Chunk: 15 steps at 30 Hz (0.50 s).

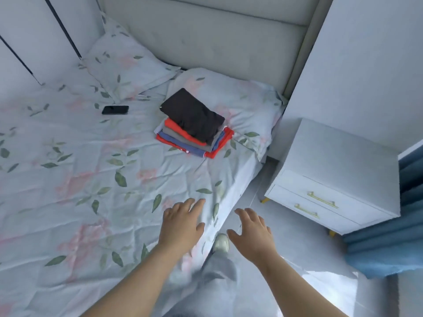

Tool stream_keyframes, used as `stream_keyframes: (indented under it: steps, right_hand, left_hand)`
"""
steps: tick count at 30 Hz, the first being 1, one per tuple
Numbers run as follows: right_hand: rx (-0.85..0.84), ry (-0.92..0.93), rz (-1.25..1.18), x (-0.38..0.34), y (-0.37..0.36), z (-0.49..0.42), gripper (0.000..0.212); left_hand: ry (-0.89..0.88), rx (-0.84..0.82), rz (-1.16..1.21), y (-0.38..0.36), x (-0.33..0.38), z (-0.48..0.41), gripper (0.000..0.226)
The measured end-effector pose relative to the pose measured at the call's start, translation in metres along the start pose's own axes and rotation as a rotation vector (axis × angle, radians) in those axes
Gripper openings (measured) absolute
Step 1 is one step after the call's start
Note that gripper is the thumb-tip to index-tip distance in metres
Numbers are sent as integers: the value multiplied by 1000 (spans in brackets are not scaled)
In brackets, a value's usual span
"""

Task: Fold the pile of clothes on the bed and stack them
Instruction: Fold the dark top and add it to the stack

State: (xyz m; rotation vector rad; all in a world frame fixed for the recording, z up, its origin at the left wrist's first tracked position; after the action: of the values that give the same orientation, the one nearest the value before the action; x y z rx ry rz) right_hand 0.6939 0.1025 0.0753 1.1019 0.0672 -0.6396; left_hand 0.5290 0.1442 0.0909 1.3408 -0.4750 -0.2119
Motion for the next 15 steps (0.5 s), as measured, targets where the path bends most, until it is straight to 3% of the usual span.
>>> stream_keyframes:
  steps: [9,15]
  right_hand:
    - [-12,67,76,-64,98,-184,56]
    - [-145,61,-21,-107,112,-299,50]
  left_hand:
    - [70,17,-20,45,-43,-194,58]
    - [270,79,116,55,-103,-284,52]
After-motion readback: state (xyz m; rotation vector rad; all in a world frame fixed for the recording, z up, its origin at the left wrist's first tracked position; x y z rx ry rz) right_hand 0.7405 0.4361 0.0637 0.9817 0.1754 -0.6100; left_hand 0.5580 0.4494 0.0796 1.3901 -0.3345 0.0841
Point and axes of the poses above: each hand's wrist, its own z-axis away from the middle knuckle, its own y-axis out of the back of the hand, x = y × z, the point moved 9 cm from there along -z, towards the middle knuckle, and after that the axes turned 12 degrees about -y, right-handed, at the moved point
